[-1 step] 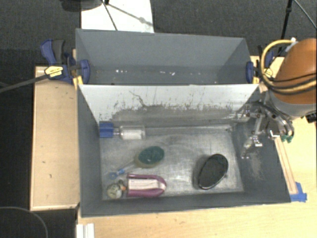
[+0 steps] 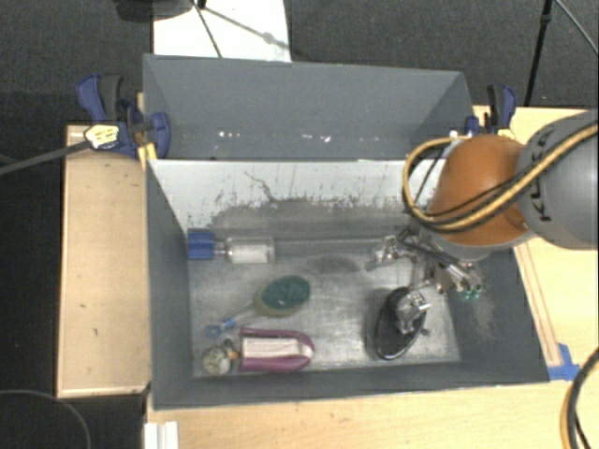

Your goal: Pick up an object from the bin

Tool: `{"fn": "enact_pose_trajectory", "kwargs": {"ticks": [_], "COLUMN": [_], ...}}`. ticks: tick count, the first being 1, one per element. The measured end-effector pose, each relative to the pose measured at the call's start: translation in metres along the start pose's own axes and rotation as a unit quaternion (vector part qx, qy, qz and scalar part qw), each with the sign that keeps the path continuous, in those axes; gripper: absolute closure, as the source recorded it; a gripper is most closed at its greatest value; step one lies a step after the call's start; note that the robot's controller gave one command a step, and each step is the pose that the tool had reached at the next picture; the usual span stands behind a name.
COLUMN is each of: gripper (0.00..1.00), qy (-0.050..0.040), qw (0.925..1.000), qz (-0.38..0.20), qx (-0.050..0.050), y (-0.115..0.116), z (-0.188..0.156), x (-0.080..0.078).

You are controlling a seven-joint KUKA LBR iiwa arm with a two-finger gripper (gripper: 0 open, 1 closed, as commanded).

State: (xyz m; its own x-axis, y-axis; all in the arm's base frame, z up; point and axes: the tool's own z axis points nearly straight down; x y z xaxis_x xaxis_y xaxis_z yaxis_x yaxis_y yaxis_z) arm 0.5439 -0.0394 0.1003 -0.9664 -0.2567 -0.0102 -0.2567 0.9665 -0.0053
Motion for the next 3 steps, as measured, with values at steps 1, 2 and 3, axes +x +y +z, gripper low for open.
{"fn": "enact_pose_trajectory", "kwargs": {"ticks": [1,2,3], "gripper": [0.0,0.0,0.0], "qy": [0.0014,0.005,-0.0024], "qw": [0.9885,0.991,0.9988], "qz": [-0.151,-0.134,-0.049], "qx": [-0.002,-0.002,0.001], "y": [-0.01,-0.045,-0.052], "z": [-0.021,0.002,0.027], "x": [0.008,-0.005,0.044]}}
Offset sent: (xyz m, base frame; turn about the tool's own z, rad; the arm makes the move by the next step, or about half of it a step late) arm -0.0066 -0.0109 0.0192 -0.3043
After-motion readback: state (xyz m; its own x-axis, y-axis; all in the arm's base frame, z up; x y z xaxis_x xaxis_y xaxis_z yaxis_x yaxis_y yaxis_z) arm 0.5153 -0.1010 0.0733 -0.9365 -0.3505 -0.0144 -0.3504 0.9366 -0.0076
